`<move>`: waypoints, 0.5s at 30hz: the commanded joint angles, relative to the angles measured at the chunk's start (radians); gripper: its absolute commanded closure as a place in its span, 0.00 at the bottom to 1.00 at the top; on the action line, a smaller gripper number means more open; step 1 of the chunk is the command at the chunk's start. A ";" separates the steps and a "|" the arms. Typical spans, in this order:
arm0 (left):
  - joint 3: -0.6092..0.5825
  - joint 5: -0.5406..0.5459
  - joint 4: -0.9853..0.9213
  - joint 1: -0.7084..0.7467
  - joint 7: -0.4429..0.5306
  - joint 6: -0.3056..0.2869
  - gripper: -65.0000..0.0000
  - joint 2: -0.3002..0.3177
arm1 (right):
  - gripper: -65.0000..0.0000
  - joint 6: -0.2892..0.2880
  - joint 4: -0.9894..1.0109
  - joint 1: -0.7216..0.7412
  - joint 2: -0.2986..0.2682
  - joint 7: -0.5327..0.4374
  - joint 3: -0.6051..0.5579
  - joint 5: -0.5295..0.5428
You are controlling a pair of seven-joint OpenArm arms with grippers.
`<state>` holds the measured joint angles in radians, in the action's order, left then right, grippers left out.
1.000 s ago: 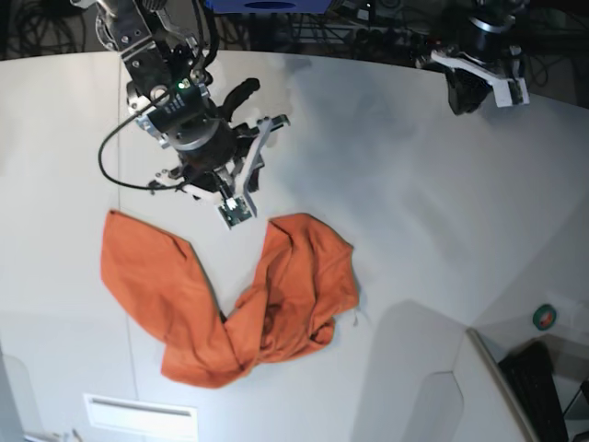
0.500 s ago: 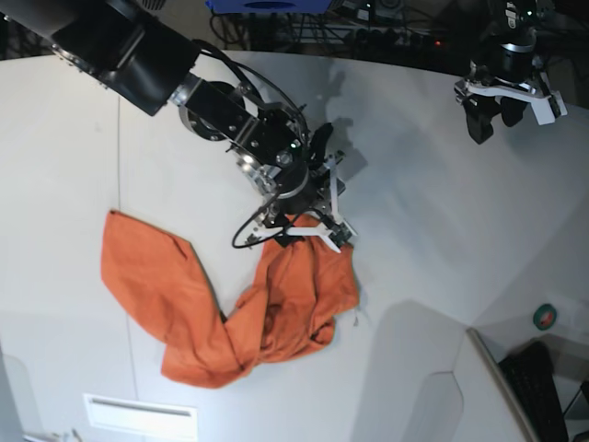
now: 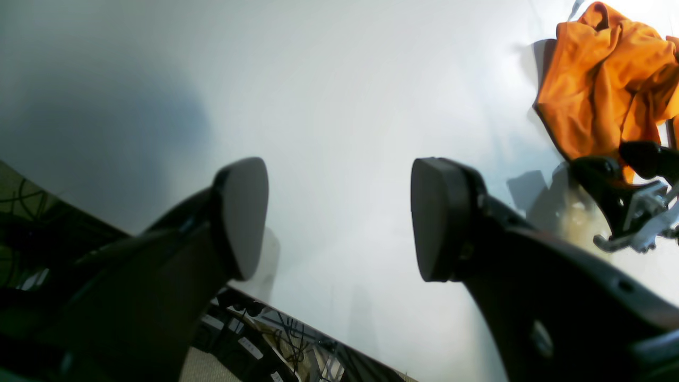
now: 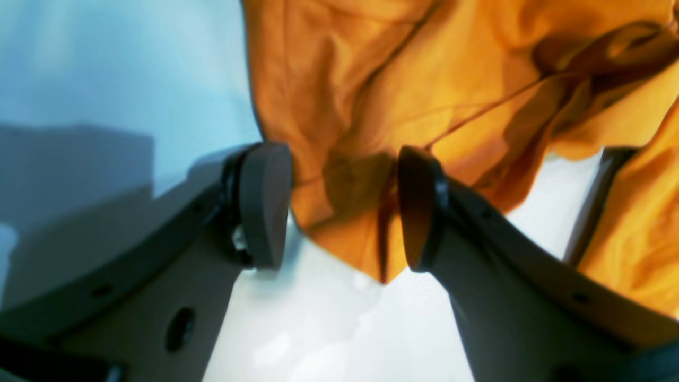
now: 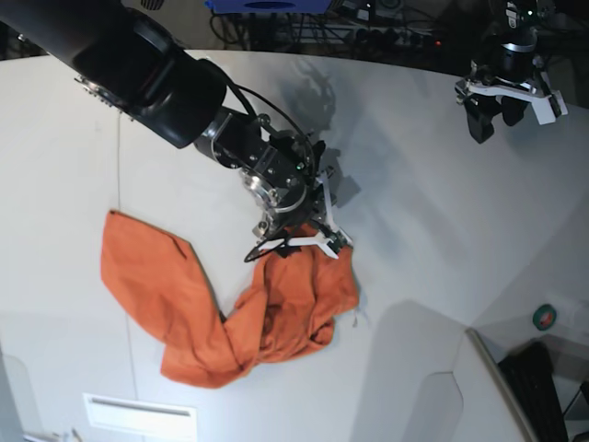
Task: Layout the t-shirt on the table in an organized manner, then fold the t-shirt properly
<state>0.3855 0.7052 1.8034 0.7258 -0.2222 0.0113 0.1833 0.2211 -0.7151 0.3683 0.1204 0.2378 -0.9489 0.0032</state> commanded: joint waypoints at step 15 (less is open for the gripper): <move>0.218 0.000 -0.084 -0.056 0.020 -0.006 0.38 0.011 | 1.00 0.002 -0.498 -0.167 -0.006 0.197 -0.061 -0.009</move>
<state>0.5953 0.7048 1.7081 0.6621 -0.2218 0.0105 0.1871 0.2245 -1.1931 0.1802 0.0986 0.4706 -1.0145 0.0006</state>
